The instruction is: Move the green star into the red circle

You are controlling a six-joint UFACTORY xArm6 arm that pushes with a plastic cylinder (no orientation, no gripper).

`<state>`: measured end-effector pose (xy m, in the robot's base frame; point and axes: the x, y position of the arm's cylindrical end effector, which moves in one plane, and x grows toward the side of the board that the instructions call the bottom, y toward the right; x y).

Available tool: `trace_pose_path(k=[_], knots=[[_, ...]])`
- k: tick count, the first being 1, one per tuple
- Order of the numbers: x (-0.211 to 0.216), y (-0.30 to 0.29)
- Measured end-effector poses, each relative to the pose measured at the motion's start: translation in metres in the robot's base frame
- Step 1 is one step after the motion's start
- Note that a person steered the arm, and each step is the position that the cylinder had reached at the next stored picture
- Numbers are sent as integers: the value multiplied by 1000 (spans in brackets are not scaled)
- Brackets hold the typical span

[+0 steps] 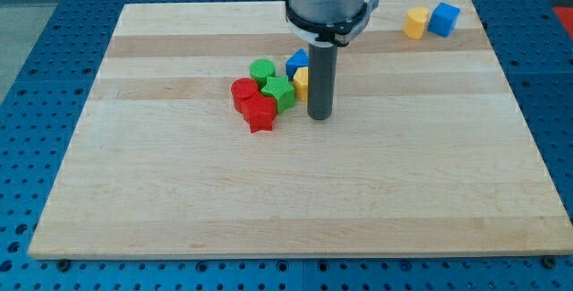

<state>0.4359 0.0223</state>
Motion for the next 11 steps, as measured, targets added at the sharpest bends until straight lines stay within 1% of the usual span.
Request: trace_pose_path(k=[3, 4, 5, 6, 7, 8, 11], knots=[[-1, -116], [-2, -119], [6, -97], [7, -64], [4, -45], [4, -37], [-17, -41]])
